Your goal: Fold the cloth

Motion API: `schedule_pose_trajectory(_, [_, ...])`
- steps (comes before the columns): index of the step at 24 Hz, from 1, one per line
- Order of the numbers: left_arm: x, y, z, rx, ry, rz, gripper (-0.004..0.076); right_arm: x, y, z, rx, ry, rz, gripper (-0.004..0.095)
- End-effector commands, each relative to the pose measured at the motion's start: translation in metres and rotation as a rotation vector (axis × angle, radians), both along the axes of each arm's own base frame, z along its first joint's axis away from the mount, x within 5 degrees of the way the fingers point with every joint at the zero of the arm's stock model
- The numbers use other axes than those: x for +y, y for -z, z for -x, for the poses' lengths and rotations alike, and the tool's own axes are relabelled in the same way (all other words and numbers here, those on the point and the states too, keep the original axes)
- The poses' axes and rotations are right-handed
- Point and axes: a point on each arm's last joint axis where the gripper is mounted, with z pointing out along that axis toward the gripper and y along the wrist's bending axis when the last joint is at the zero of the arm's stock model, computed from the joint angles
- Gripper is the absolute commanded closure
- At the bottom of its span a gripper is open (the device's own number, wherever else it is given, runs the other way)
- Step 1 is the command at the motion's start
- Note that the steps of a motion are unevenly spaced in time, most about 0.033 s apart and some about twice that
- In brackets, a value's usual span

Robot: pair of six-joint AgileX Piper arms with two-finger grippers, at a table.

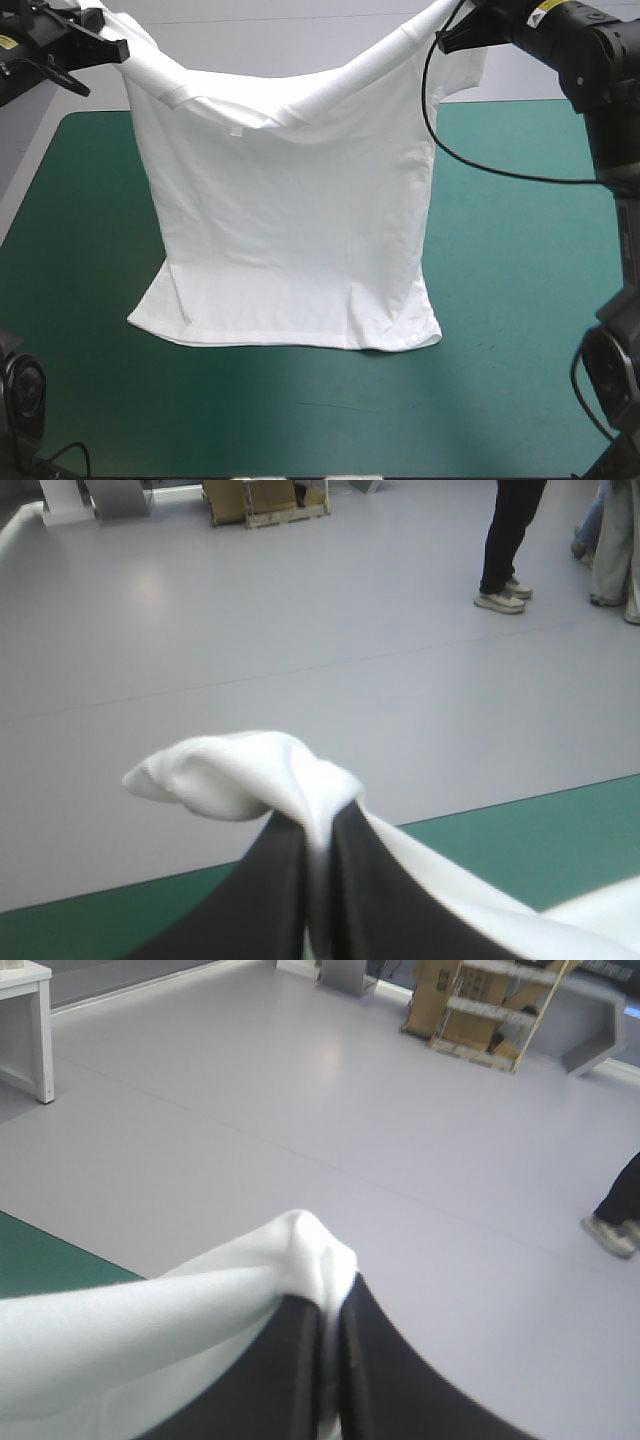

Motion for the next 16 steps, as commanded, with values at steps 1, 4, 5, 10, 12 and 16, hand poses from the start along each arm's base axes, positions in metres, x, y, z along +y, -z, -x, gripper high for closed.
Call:
schedule_pose_trajectory(1, [0.003,0.003,-0.021,-0.07,-0.022,0.031,0.0705,-0.024,0.01,-0.034,-0.074,0.007,-0.079,0.0925])
schedule_pose_trajectory(4, [0.001,0.034,-0.058,-0.016,-0.013,0.007,0.0705,-0.031,0.05,-0.077,0.004,0.013,-0.078,0.0926])
schedule_pose_trajectory(5, [-0.002,0.046,-0.07,-0.001,-0.01,0.005,0.0705,-0.031,0.063,-0.089,0.027,0.012,-0.073,0.0926])
schedule_pose_trajectory(10, [-0.021,0.109,-0.123,0.101,0.034,-0.036,0.0705,-0.027,0.129,-0.135,0.172,0.002,-0.051,0.0926])
schedule_pose_trajectory(12, [-0.025,0.145,-0.144,0.187,0.052,-0.035,0.0705,-0.025,0.161,-0.15,0.258,-0.003,-0.035,0.0925])
schedule_pose_trajectory(16, [-0.03,0.214,-0.166,0.421,0.107,-0.019,0.07,-0.025,0.205,-0.165,0.404,-0.012,0.023,0.0879])
